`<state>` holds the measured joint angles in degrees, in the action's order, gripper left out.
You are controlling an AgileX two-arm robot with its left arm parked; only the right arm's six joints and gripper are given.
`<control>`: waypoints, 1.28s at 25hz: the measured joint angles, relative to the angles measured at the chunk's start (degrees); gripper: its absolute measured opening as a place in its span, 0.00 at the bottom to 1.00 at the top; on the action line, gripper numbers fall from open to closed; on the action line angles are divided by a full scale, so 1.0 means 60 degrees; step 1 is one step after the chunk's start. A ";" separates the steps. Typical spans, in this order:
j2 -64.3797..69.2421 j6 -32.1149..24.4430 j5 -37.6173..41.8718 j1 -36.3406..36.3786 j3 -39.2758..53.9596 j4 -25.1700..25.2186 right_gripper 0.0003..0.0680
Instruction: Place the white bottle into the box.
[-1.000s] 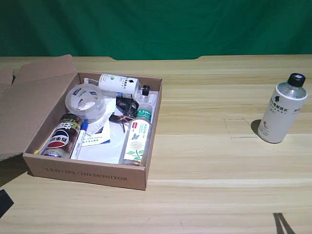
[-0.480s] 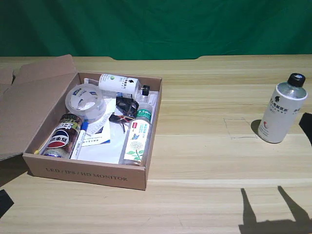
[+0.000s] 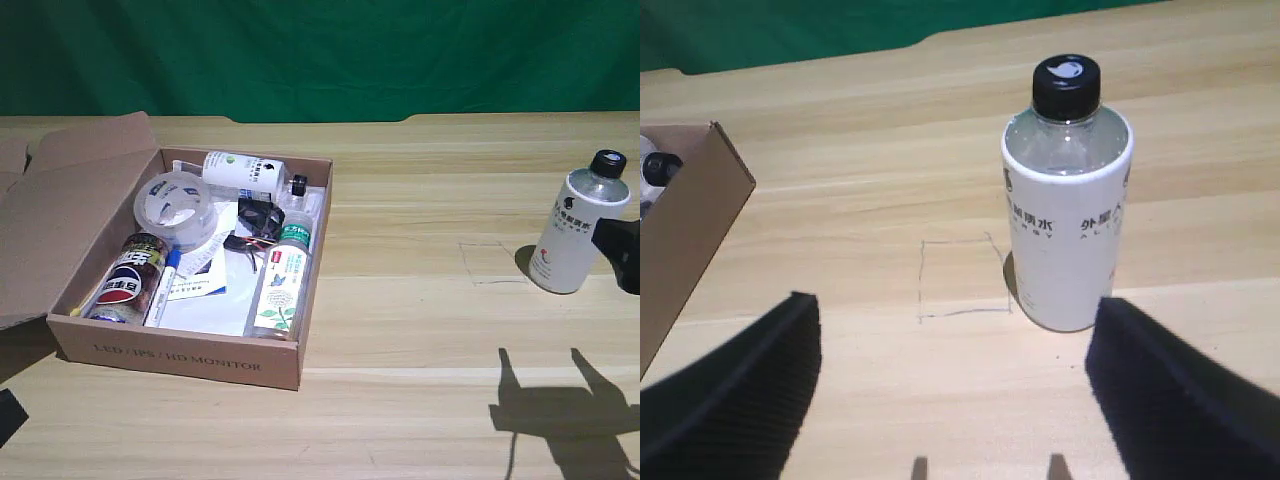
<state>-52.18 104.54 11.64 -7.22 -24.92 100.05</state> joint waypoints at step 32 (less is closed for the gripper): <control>-0.4533 -0.0416 -0.5989 0.3045 -0.2795 -0.2589 0.86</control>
<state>-79.38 102.04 -24.29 11.05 -41.70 84.51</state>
